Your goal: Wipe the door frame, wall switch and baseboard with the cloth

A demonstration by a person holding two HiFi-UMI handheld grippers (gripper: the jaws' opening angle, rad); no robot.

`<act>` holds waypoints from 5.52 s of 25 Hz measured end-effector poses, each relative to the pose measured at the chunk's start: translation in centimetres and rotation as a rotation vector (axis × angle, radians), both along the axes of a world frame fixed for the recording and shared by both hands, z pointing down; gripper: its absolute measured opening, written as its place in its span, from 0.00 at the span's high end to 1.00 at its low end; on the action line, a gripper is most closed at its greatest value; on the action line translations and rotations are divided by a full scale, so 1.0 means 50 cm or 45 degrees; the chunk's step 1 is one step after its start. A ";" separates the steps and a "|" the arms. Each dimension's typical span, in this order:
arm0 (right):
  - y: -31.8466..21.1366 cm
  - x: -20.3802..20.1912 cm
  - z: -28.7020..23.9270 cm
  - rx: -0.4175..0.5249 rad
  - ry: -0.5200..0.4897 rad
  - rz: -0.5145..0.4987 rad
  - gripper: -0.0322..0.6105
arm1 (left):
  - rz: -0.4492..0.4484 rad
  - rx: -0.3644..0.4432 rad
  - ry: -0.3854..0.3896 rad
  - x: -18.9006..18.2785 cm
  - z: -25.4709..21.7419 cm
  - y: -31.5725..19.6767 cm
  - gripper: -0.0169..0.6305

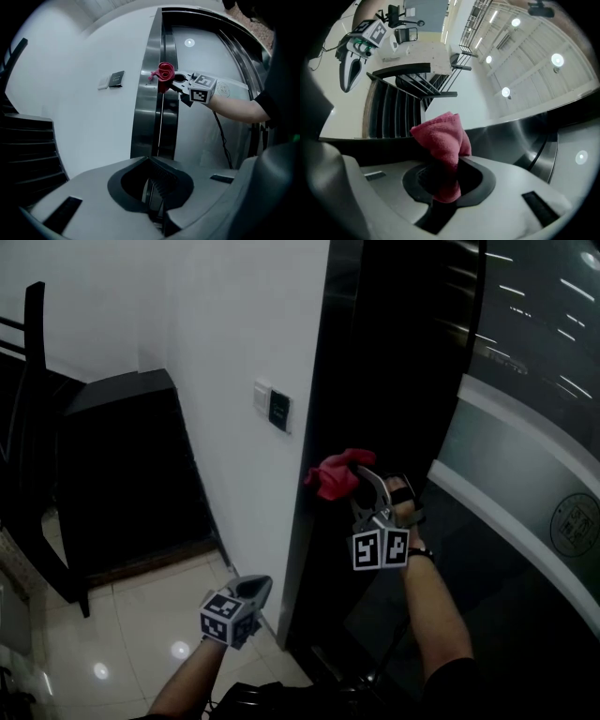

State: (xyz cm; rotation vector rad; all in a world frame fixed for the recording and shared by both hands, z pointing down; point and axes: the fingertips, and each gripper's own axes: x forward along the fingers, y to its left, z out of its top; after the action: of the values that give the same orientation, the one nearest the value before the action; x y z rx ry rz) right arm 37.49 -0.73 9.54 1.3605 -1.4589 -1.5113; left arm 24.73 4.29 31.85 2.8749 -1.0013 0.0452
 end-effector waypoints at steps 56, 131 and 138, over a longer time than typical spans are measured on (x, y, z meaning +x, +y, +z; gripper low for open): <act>-0.012 0.014 0.535 -0.514 0.027 0.059 0.85 | -0.027 -0.154 -0.042 -0.009 0.098 0.000 0.99; -0.106 0.240 0.071 -0.088 0.190 0.463 0.85 | 0.000 -0.123 0.044 -0.003 0.075 0.012 0.99; -0.106 0.244 0.137 -0.143 0.188 0.473 0.85 | 0.031 -0.139 0.025 0.010 0.089 0.017 0.99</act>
State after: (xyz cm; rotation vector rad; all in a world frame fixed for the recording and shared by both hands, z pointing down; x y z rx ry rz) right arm 49.69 -6.05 16.41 1.3342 -1.1100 -1.2433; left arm 25.21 5.16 36.28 2.7829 -0.9307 0.0712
